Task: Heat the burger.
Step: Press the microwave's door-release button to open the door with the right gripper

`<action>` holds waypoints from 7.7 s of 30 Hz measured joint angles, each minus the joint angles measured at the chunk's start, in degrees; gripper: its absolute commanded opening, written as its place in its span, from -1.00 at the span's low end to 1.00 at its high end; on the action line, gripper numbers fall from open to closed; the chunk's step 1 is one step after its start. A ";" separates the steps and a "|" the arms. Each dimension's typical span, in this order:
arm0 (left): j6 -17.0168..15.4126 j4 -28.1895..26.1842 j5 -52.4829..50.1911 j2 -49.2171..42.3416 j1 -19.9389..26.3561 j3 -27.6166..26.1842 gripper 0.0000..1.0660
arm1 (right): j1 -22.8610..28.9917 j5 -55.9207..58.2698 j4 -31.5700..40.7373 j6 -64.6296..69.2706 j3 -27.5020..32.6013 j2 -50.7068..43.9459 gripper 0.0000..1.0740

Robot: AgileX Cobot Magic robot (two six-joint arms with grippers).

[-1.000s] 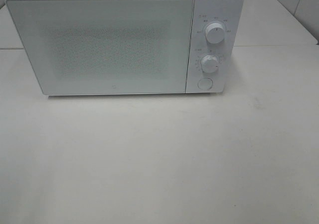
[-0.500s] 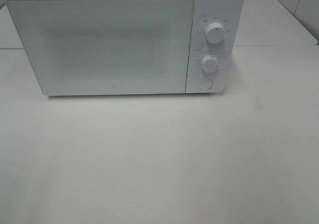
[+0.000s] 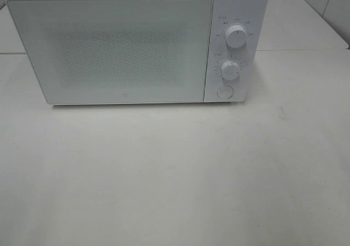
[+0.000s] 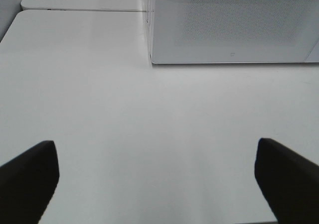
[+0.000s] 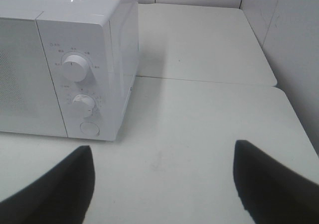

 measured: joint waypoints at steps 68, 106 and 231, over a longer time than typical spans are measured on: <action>0.00 0.00 0.00 0.00 0.00 0.00 0.87 | 36.50 -83.94 47.15 -17.48 5.39 69.50 0.40; 0.00 0.00 0.00 0.00 0.00 0.00 0.87 | 42.63 -84.57 52.37 -14.44 -0.80 74.71 0.39; 0.00 0.06 0.00 0.00 0.00 0.00 0.87 | 29.45 -73.74 51.62 71.85 -29.62 100.90 -1.00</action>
